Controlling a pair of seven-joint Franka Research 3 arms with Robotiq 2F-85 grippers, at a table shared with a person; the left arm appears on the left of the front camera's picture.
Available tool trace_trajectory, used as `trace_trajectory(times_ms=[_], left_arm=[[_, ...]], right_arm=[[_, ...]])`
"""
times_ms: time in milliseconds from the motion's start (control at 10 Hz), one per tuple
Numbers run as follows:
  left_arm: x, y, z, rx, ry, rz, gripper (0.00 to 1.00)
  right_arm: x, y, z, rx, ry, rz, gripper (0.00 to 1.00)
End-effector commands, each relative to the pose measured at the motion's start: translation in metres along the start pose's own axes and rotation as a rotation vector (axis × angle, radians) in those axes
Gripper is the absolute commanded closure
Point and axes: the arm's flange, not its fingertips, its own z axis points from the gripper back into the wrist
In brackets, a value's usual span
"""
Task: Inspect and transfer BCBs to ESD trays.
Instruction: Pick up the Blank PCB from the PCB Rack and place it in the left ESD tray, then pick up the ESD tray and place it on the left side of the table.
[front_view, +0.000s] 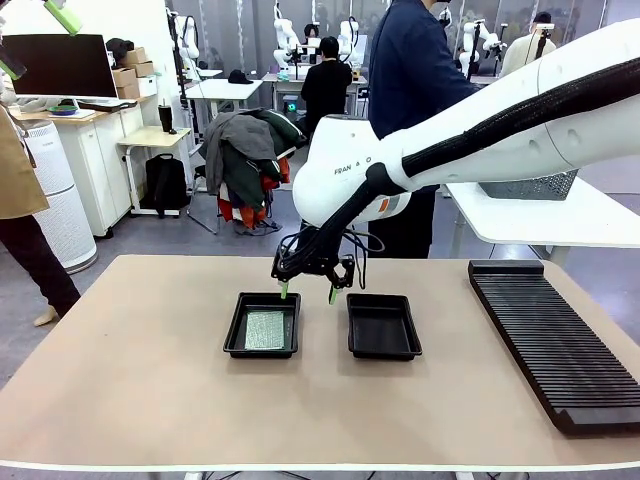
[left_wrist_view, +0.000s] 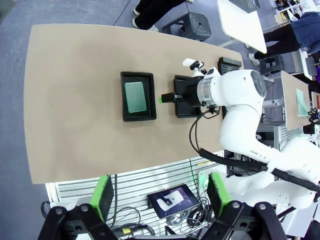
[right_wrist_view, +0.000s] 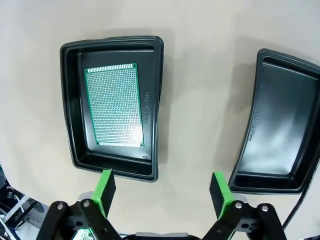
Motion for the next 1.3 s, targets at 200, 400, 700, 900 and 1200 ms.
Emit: trace_trajectory(times_ms=[200, 400, 700, 900, 1200], left_arm=[[-0.0006, 0.0014, -0.001, -0.003, -0.004, 0.003, 0.0], [-0.0006, 0.0014, -0.001, -0.003, -0.004, 0.003, 0.0], [-0.0006, 0.0014, -0.001, -0.003, -0.004, 0.003, 0.0], [-0.0006, 0.0014, -0.001, -0.003, -0.004, 0.003, 0.0], [-0.0006, 0.0014, -0.001, -0.003, -0.004, 0.003, 0.0]], right_arm=[[-0.0013, 0.0005, -0.0003, 0.005, 0.005, -0.005, 0.0], [-0.0013, 0.0005, -0.0003, 0.005, 0.005, -0.005, 0.0], [-0.0013, 0.0005, -0.0003, 0.005, 0.005, -0.005, 0.0], [-0.0013, 0.0005, -0.0003, 0.005, 0.005, -0.005, 0.0], [-0.0013, 0.0005, -0.0003, 0.005, 0.005, -0.005, 0.0]])
